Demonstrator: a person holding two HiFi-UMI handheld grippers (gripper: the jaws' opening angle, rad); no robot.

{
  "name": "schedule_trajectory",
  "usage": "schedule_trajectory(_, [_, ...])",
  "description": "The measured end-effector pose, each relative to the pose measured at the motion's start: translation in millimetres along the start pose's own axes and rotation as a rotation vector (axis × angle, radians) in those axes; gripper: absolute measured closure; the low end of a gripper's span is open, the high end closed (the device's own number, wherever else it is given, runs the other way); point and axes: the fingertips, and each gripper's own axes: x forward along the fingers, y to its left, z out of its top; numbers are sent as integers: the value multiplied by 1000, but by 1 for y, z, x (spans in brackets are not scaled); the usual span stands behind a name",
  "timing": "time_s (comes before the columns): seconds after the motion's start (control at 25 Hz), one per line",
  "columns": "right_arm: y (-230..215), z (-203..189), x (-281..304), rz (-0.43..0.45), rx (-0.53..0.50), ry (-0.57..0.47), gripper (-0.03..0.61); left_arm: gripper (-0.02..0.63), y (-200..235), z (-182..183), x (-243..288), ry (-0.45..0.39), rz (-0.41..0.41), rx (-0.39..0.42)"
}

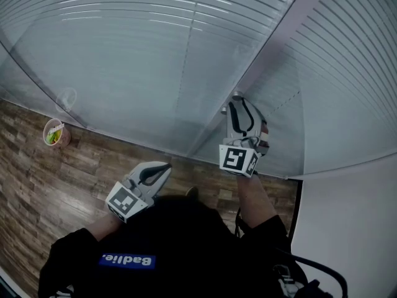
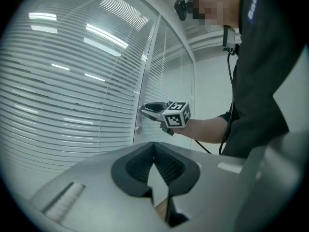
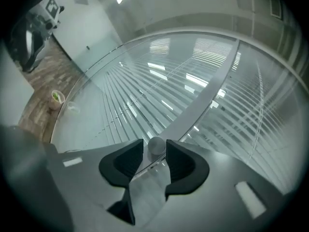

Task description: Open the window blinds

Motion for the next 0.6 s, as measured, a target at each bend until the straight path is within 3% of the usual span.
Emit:
schedule_trajectory(0.32, [4, -5, 8, 17, -424, 25, 449, 614, 4, -2, -2, -9, 12, -4])
schedule_trajectory(0.6, [10, -11, 14, 50, -639, 49, 449, 614, 3, -2, 0, -12, 1, 1])
